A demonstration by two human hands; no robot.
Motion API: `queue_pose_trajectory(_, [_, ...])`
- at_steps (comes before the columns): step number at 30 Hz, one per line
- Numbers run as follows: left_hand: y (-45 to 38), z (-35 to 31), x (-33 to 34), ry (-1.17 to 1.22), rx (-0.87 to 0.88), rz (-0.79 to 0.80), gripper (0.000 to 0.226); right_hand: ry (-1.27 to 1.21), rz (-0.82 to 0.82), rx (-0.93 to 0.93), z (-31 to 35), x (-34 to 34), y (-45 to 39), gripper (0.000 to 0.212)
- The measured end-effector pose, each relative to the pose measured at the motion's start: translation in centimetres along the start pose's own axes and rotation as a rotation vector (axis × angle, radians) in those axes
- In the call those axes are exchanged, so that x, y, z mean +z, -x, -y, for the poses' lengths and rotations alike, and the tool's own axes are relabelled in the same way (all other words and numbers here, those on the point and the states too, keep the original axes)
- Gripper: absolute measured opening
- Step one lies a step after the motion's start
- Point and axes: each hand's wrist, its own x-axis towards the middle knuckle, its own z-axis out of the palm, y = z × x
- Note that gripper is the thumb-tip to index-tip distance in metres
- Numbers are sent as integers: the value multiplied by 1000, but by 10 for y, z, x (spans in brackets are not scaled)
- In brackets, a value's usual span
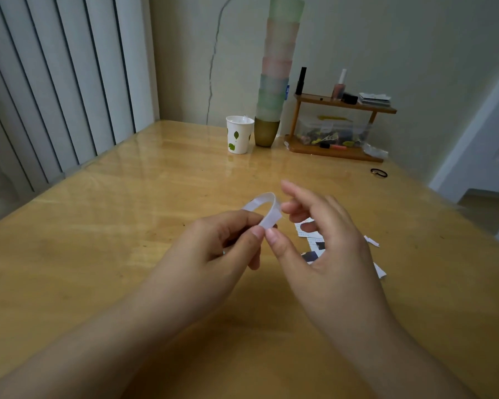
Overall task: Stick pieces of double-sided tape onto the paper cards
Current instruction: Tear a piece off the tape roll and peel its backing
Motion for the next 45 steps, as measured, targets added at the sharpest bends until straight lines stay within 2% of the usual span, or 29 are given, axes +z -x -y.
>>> queue_pose_trajectory(8, [1, -2, 3, -101, 15, -51, 22, 14, -50, -84, -2, 1, -1, 6])
queue_pose_trajectory(14, [1, 0, 4, -130, 32, -104, 25, -25, 6, -40, -1, 1, -2, 6])
queue_pose_trajectory(18, [-1, 0, 2, -127, 53, -121, 28, -57, 25, -104, -1, 4, -2, 4])
queue_pose_trajectory(21, [0, 0, 1, -51, 71, -104, 33, -50, 42, -151, -1, 4, -4, 5])
queue_pose_trajectory(25, [-2, -1, 1, 132, -18, -55, 32, 12, 6, -291, 2, 0, -5, 10])
queue_pose_trajectory(28, [-3, -2, 0, 185, -80, -13, 26, 29, 7, -284, 0, -4, -7, 10])
queue_pose_trajectory(33, [-2, -2, -2, 183, -90, 31, 24, 60, 48, -277, -2, -3, -8, 10])
queue_pose_trajectory(40, [-1, -5, 4, 278, -173, 44, 22, 39, 204, -283, -1, -18, -8, 7])
queue_pose_trajectory(45, [-10, 0, -9, 575, -284, -128, 30, -41, 422, -262, 4, -17, 2, 12])
